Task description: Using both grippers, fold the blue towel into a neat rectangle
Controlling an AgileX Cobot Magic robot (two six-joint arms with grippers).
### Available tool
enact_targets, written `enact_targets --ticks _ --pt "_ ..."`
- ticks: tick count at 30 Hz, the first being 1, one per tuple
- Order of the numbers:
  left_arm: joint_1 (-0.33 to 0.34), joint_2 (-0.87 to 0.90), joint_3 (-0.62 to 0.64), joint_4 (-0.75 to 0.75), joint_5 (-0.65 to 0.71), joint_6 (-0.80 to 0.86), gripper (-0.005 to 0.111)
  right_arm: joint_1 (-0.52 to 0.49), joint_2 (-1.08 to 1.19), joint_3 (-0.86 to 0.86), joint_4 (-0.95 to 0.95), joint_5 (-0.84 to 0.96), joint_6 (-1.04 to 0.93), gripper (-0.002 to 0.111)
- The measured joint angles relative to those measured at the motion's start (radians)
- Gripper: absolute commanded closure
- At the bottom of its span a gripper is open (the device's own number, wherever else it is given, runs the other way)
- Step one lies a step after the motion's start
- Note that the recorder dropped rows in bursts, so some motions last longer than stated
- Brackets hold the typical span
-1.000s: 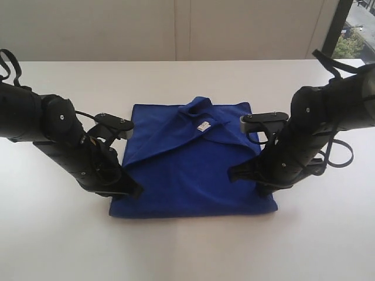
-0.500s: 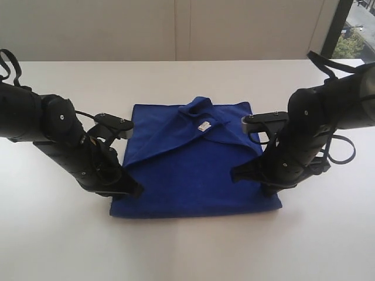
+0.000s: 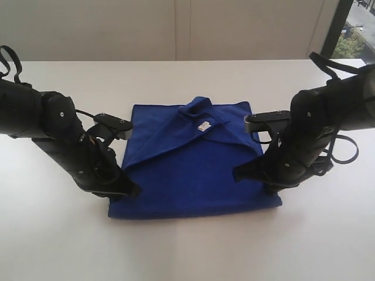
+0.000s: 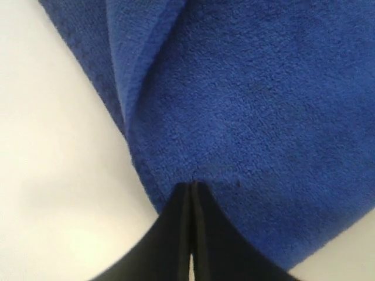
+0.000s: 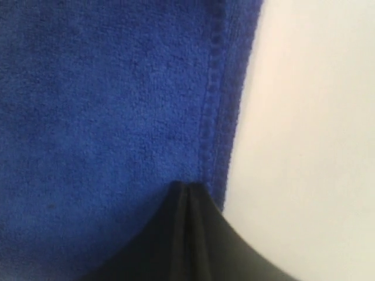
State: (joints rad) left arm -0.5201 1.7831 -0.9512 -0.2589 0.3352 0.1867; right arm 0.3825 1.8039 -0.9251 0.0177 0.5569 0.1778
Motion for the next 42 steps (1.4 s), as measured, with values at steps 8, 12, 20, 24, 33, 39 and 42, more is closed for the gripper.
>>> enact_targets --ticks 8,12,20,24,33,39,42 --pt "0.006 -0.135 -0.061 0.028 0.081 -0.002 0.107 0.000 -0.147 0.003 0.007 -0.027 0.002 0.108" --pt "0.006 -0.185 -0.078 0.028 0.083 -0.002 0.107 -0.015 -0.172 -0.008 0.050 -0.054 -0.002 0.108" --pt "0.016 -0.193 -0.078 0.047 0.076 -0.006 0.107 -0.143 -0.089 -0.088 0.525 -0.072 -0.362 0.108" --pt "0.028 -0.193 -0.078 0.051 0.036 -0.006 0.107 -0.195 0.003 -0.148 0.779 -0.076 -0.577 0.108" --pt "0.030 -0.193 -0.078 0.032 -0.033 -0.009 0.107 -0.208 0.173 -0.301 0.970 -0.047 -0.658 0.105" --pt "0.030 -0.193 -0.078 0.025 -0.055 -0.009 0.107 -0.208 0.253 -0.370 0.992 -0.061 -0.658 0.085" --pt "0.030 -0.193 -0.078 0.023 -0.059 -0.009 0.107 -0.202 0.302 -0.397 0.995 -0.080 -0.658 0.082"
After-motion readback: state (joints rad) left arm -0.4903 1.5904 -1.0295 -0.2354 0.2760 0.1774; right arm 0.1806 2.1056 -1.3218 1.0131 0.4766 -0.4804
